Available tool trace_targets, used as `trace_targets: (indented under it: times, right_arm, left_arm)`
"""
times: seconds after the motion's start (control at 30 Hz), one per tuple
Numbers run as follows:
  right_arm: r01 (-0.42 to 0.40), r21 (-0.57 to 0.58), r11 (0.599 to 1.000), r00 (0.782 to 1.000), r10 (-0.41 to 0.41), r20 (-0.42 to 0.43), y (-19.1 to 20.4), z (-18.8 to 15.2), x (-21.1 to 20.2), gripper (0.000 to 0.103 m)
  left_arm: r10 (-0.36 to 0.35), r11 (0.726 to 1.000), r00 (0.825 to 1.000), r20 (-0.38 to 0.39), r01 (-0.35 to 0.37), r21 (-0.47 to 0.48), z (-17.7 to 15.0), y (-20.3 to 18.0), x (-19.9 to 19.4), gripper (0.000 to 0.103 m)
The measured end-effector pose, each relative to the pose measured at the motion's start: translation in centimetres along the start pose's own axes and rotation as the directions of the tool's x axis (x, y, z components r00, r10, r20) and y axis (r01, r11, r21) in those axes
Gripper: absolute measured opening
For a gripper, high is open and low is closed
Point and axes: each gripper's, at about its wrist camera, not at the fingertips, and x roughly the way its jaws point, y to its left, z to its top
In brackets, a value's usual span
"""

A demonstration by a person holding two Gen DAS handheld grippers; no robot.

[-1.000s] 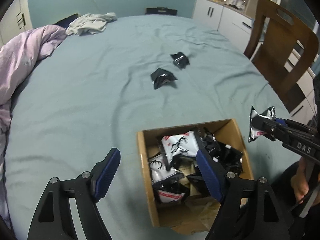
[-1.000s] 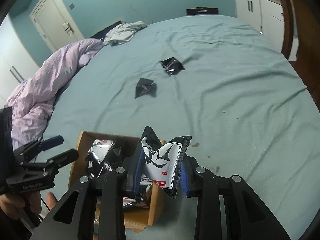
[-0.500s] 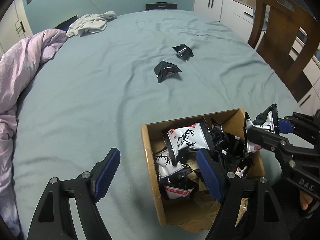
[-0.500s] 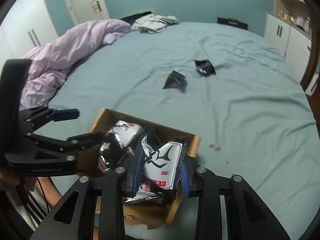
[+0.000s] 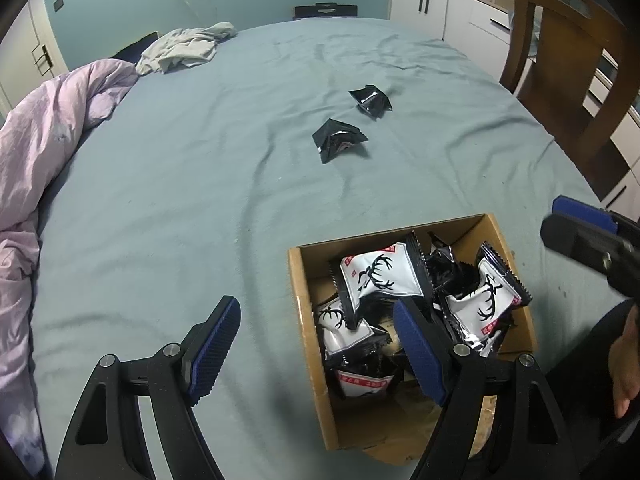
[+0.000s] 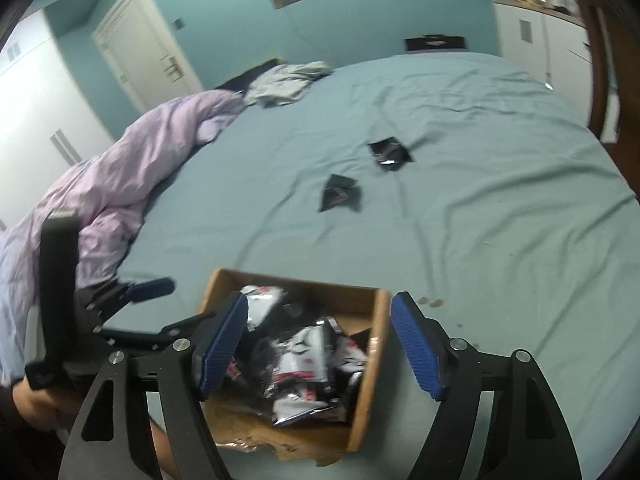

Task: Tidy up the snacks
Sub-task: 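Release the white packet into the box from the right gripper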

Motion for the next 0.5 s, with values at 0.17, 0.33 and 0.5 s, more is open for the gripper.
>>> trace_targets:
  times: [0.17, 0.33, 0.5]
  right_arm:
    - [0.057, 0.048, 0.997, 0.998, -0.056, -0.010, -0.5, -0.1, -0.2, 0.074]
    - [0.079, 0.041, 0.996, 0.997, -0.079, -0.005, 0.0, 0.2, -0.4, 0.074]
    - [0.098, 0.042, 0.994, 0.995, -0.098, -0.007, 0.0, 0.9, -0.6, 0.074]
  left_arm:
    - [0.006, 1.000, 1.000, 0.000, -0.006, 0.011, 0.0, -0.3, -0.1, 0.080]
    - [0.004, 1.000, 1.000, 0.008, -0.004, 0.009, 0.2, -0.5, -0.6, 0.080]
    - [0.002, 1.000, 1.000, 0.023, -0.003, 0.010, 0.4, -0.7, -1.2, 0.081]
